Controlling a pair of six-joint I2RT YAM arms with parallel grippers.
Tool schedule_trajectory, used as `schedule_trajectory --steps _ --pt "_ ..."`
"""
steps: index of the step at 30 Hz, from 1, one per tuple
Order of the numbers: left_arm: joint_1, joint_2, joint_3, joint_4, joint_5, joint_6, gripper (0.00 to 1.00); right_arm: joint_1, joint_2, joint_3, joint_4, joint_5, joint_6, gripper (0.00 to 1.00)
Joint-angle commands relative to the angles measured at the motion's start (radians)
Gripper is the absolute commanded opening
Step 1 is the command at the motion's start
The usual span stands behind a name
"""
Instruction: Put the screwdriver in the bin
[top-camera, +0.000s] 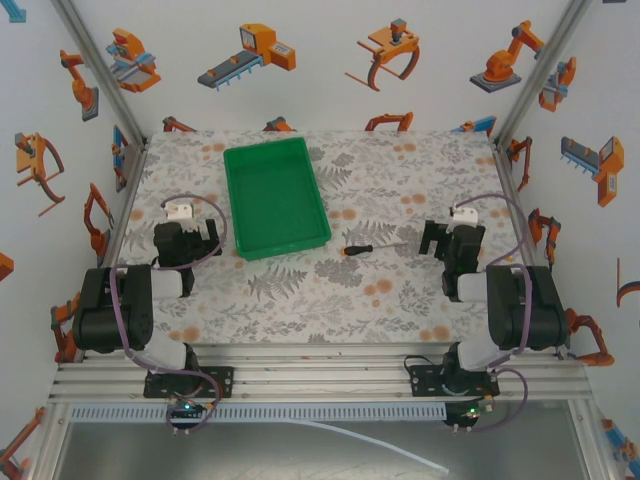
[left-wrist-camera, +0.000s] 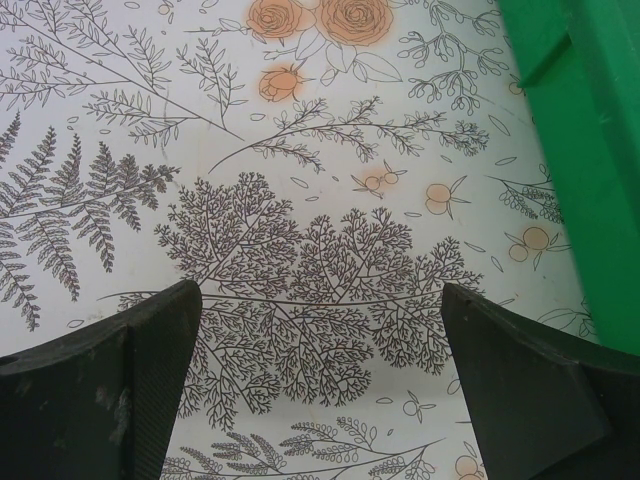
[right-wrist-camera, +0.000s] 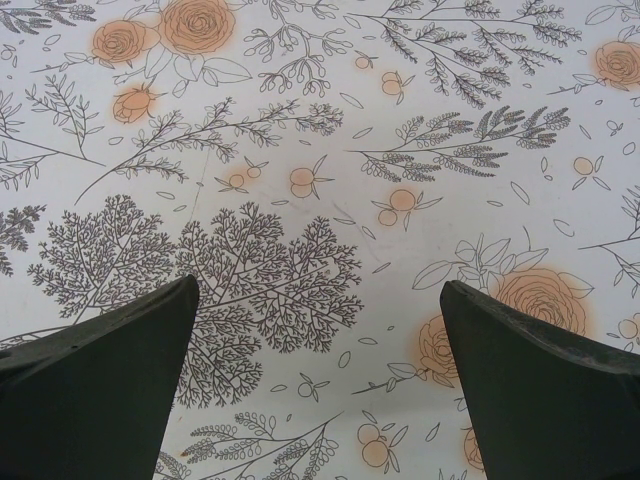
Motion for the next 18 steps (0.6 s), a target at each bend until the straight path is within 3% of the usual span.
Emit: schedule_trajectory --steps 1,14,18 --pt "-0.005 0.006 0.02 0.028 0.013 -0.019 0.97 -0.008 0.011 0.023 0.043 0.026 -0.011 0.99" --pt "-0.005 0.003 0.018 0.032 0.014 -0.02 0.97 -0.016 0.011 0.029 0.032 0.016 -0.002 0.99" --pt "-0.005 -0.07 0.114 -0.195 0.034 -0.009 0.97 -0.017 -0.022 0.028 0.007 0.09 0.026 1.0"
